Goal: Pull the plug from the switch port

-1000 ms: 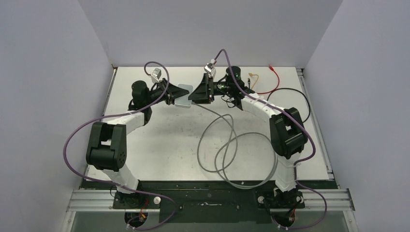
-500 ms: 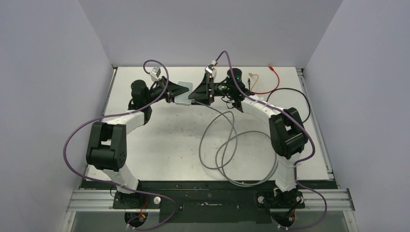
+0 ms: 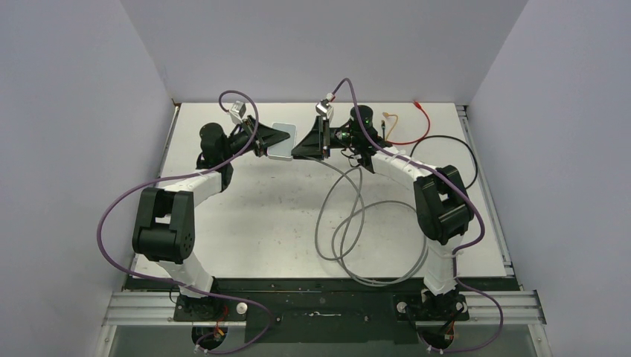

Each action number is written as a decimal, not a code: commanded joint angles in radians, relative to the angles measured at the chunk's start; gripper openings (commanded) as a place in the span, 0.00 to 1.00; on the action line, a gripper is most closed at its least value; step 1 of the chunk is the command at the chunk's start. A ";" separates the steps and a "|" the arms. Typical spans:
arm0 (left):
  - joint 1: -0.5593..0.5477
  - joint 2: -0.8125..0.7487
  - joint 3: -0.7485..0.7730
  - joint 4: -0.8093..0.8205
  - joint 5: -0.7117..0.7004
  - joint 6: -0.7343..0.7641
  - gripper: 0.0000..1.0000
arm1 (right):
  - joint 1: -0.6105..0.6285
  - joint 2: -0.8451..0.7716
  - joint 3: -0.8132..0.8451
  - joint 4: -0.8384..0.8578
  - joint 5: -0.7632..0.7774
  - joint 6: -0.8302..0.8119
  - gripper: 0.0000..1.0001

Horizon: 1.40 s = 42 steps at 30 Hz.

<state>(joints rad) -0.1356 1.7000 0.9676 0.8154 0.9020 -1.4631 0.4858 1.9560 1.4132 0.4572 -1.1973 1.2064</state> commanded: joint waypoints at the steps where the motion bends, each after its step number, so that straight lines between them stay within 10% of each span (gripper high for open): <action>1: 0.008 -0.011 0.027 0.072 -0.012 -0.004 0.00 | 0.009 -0.050 0.005 0.100 -0.026 0.022 0.35; 12: 0.008 -0.013 0.018 0.075 -0.013 -0.001 0.00 | 0.002 -0.058 0.004 0.111 -0.034 0.020 0.19; 23: 0.008 -0.017 -0.001 0.076 -0.015 0.007 0.00 | -0.006 -0.087 -0.008 0.141 -0.044 0.018 0.42; 34: 0.009 -0.011 -0.002 0.075 -0.012 0.007 0.00 | -0.009 -0.089 0.000 0.152 -0.052 0.019 0.21; 42: 0.014 -0.001 0.003 0.066 -0.010 0.016 0.00 | -0.033 -0.106 -0.006 0.153 -0.047 0.019 0.53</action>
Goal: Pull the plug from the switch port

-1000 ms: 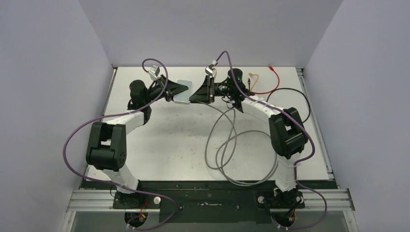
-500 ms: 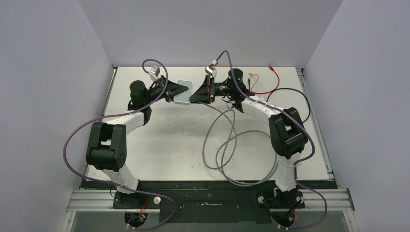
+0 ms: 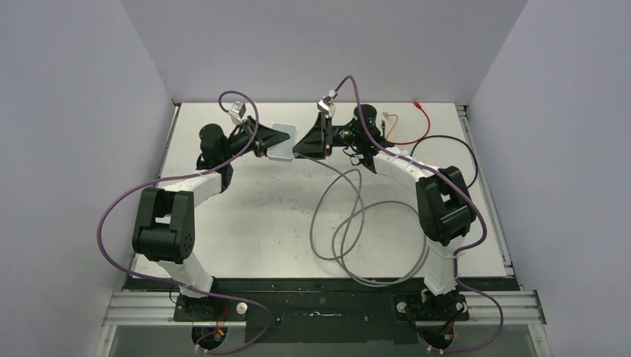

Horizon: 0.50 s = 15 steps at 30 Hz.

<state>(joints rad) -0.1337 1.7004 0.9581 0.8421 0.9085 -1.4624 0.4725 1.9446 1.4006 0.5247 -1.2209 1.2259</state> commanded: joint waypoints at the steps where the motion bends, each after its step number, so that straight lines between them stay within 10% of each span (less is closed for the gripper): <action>1: 0.012 -0.001 0.012 0.040 -0.016 0.015 0.00 | -0.021 -0.095 0.006 0.085 -0.025 0.000 0.50; 15: 0.011 0.011 0.024 0.055 -0.011 0.004 0.00 | -0.004 -0.057 -0.010 0.109 -0.031 0.029 0.51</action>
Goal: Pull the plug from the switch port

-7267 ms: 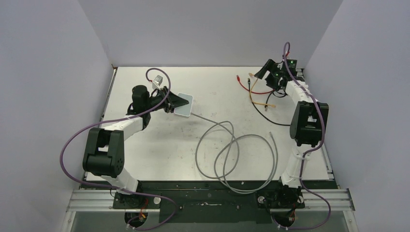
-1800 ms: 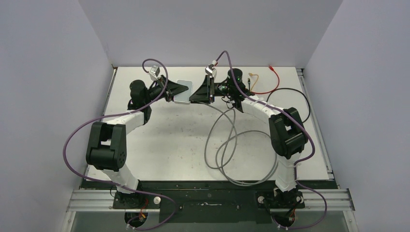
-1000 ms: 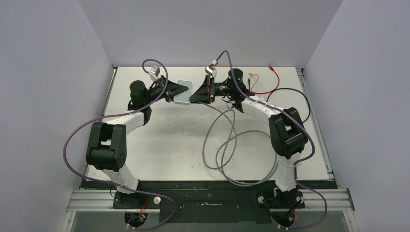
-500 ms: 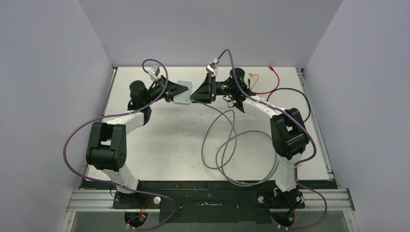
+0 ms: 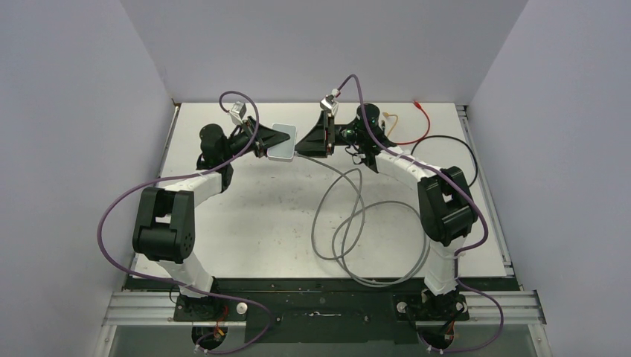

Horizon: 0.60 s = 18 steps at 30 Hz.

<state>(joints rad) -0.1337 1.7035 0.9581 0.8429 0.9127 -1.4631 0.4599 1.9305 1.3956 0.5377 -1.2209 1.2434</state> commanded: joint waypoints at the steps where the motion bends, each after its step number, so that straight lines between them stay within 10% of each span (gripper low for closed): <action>1: 0.011 0.008 0.022 0.056 -0.016 0.004 0.00 | 0.010 -0.042 -0.006 0.097 -0.031 0.010 0.48; 4: 0.011 0.008 0.018 0.060 -0.017 0.002 0.00 | 0.011 -0.037 -0.006 0.099 -0.034 0.014 0.41; 18: 0.011 0.018 0.025 0.074 -0.017 -0.005 0.00 | 0.013 -0.013 -0.009 0.081 -0.035 0.008 0.67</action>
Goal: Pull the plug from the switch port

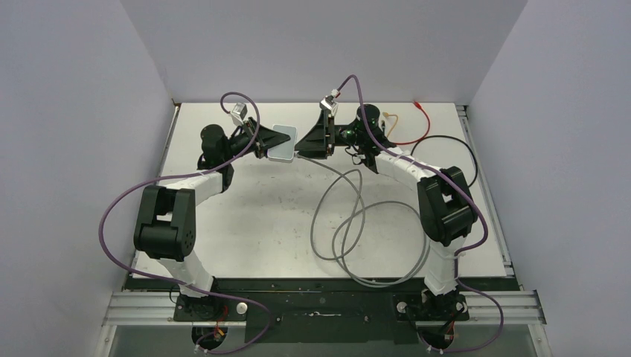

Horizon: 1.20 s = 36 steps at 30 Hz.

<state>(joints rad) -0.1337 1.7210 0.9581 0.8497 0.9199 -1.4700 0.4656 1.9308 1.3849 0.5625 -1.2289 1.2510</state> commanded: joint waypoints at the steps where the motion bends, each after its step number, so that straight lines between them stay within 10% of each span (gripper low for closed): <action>1: 0.011 0.000 0.024 0.068 -0.024 0.002 0.00 | 0.007 -0.012 0.002 0.056 -0.026 0.001 0.66; 12: 0.012 -0.004 0.024 0.075 -0.027 -0.002 0.00 | 0.005 -0.004 0.053 -0.188 0.002 -0.172 0.75; 22: 0.013 -0.001 0.026 0.082 -0.026 -0.007 0.00 | 0.007 0.008 0.056 -0.177 -0.003 -0.156 0.44; 36: 0.012 -0.004 0.020 0.092 -0.024 -0.015 0.00 | 0.028 0.046 0.042 0.099 -0.008 0.052 0.39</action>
<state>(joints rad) -0.1291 1.7229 0.9581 0.8703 0.9138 -1.4822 0.4717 1.9640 1.4021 0.5148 -1.2266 1.2385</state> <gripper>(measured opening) 0.255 0.420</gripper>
